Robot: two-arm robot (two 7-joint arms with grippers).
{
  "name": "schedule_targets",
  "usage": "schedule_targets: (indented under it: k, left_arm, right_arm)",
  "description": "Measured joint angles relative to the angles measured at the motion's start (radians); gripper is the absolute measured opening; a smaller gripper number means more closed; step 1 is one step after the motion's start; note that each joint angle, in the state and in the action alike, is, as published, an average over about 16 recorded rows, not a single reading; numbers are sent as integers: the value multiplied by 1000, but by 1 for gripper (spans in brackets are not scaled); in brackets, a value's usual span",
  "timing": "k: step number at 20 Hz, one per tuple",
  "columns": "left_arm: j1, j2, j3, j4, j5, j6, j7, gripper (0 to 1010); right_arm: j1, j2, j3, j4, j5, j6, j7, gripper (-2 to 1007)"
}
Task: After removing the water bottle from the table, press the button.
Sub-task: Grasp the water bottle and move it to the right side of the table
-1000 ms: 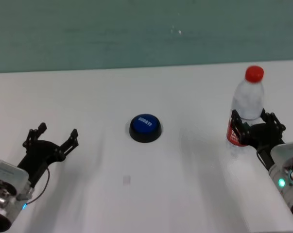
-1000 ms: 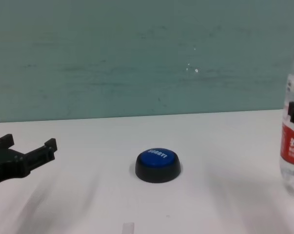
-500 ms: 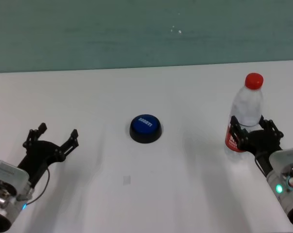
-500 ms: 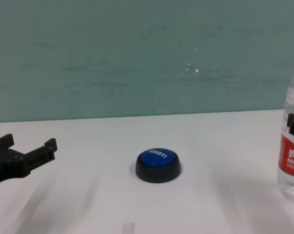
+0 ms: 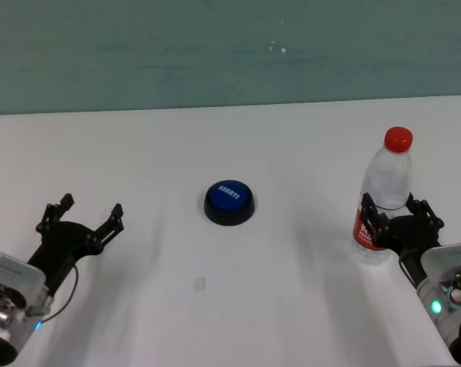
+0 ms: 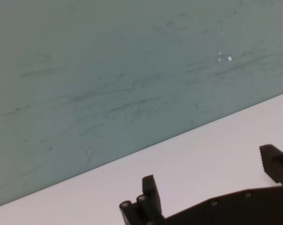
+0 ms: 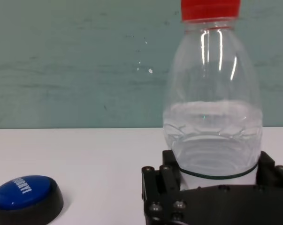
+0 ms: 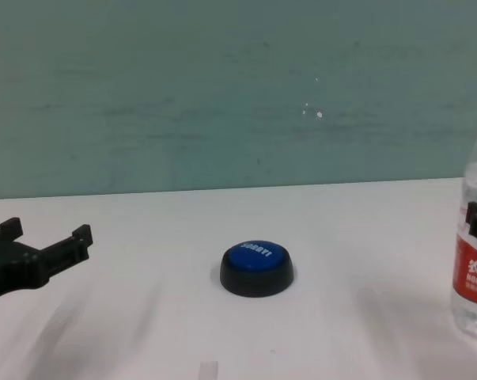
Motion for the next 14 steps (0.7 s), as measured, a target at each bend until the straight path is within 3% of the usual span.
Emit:
schedule_targets:
  k: [14]
  left_arm:
    - [0, 0, 0, 0, 0, 0, 0, 1003]
  right_arm:
    - [-8, -1, 0, -3, -7, 11, -6, 725]
